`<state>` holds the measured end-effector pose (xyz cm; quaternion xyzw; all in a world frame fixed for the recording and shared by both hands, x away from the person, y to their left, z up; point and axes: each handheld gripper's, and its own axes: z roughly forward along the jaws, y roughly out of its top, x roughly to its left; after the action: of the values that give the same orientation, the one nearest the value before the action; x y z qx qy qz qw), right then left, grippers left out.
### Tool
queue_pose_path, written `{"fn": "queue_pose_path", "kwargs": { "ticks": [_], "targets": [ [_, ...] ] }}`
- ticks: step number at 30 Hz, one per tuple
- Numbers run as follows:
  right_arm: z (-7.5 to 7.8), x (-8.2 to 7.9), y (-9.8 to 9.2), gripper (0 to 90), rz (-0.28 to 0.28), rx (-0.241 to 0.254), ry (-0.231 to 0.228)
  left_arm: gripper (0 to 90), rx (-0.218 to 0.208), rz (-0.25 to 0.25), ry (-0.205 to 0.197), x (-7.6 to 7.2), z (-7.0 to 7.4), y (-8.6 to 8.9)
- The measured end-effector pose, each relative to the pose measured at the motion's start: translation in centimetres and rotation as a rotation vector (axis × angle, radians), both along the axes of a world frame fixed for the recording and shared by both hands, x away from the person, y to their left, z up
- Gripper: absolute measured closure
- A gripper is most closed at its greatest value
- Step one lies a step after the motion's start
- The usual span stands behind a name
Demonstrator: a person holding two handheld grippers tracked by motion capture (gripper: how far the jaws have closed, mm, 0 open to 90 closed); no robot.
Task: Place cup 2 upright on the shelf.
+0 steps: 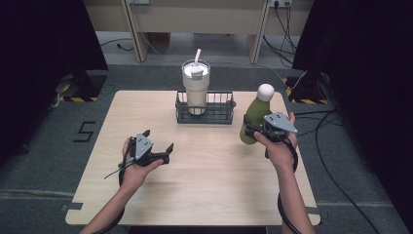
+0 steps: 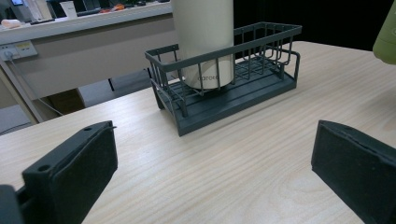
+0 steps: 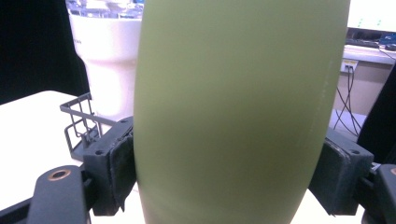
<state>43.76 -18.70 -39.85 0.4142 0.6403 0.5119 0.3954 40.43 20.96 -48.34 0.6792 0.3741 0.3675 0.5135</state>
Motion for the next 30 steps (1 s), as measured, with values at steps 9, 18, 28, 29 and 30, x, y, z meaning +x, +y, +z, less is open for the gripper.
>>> {"fn": "queue_pose_path", "kwargs": {
  "ticks": [9,18,28,29,30],
  "targets": [
    [1.1,1.2,0.9,21.0,0.006,0.006,-0.008,0.0,0.001,0.001,0.001,0.0,0.0,0.1],
    [2.1,2.3,1.7,21.0,0.012,0.006,-0.021,0.0,0.002,-0.001,0.002,0.0,-0.1,0.0],
    [3.1,3.6,2.8,21.0,0.023,0.007,-0.024,0.0,-0.004,-0.004,0.001,-0.1,-0.1,-0.1],
    [3.2,3.7,2.9,21.0,0.022,0.007,-0.027,0.0,-0.004,-0.004,0.001,-0.1,0.0,-0.1],
    [3.3,3.8,3.0,21.0,0.025,0.007,-0.028,0.0,-0.005,-0.004,0.000,-0.2,0.0,-0.1]
  ]
}}
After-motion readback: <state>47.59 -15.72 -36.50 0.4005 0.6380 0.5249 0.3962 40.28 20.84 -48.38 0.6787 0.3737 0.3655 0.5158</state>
